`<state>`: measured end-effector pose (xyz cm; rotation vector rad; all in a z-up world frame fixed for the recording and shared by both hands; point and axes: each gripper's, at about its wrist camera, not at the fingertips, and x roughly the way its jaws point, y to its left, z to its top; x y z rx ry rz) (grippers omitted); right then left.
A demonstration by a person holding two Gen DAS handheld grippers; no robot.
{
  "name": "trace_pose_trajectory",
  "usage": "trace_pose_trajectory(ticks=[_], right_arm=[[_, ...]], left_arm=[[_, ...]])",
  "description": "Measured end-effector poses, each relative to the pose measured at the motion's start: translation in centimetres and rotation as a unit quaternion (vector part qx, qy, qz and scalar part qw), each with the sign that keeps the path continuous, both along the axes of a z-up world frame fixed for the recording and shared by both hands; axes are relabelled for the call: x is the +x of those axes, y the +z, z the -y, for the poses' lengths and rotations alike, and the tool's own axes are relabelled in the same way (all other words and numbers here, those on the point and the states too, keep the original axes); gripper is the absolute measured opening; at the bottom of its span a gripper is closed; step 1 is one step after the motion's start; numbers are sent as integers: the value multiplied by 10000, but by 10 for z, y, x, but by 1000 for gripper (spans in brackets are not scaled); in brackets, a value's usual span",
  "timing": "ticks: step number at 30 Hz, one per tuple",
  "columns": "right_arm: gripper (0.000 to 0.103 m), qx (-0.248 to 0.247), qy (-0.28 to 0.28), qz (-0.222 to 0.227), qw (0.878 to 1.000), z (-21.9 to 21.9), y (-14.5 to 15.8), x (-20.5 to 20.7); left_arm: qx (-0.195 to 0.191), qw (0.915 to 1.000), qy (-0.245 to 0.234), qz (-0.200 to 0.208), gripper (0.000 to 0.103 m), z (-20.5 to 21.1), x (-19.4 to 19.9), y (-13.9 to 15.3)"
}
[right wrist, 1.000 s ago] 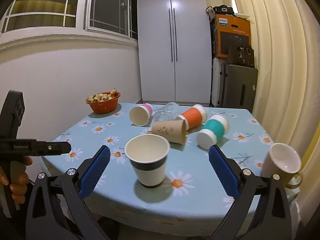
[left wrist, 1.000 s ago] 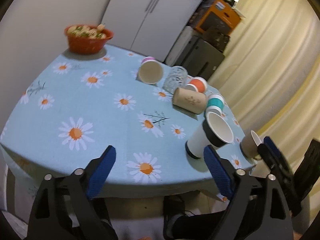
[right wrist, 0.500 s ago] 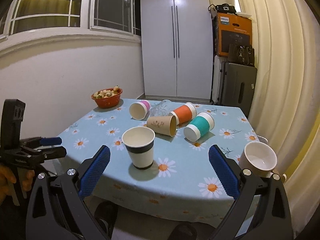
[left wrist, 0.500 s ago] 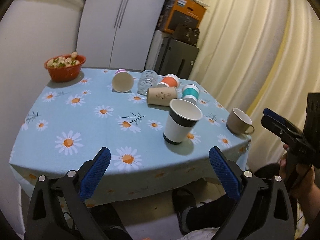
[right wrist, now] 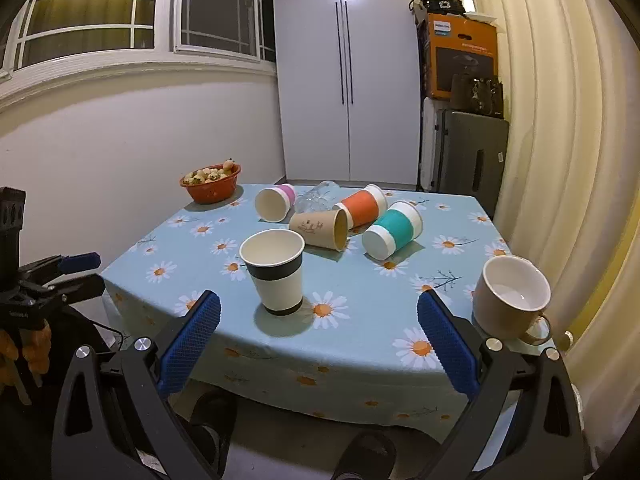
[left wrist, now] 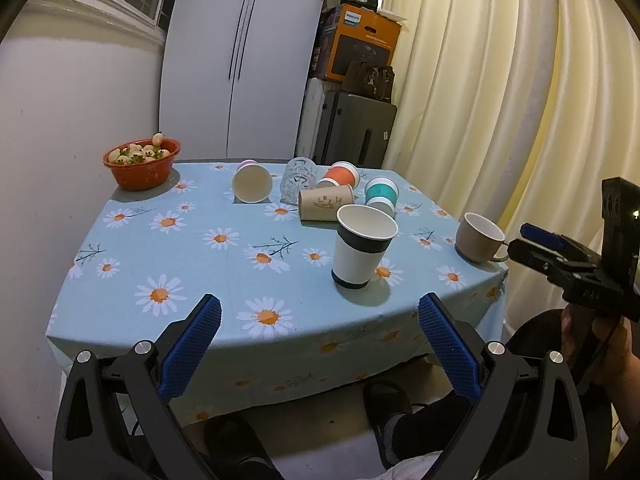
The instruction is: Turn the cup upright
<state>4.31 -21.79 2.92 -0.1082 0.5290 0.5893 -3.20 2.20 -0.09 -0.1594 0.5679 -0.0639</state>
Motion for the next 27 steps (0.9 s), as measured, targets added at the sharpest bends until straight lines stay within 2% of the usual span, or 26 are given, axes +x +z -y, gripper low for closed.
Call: trace_pose_trajectory(ticks=[27], right_arm=[[98, -363, -183, 200, 9990, -9, -8, -6]], left_arm=[[103, 9999, 125, -18, 96, 5, -3, -5]])
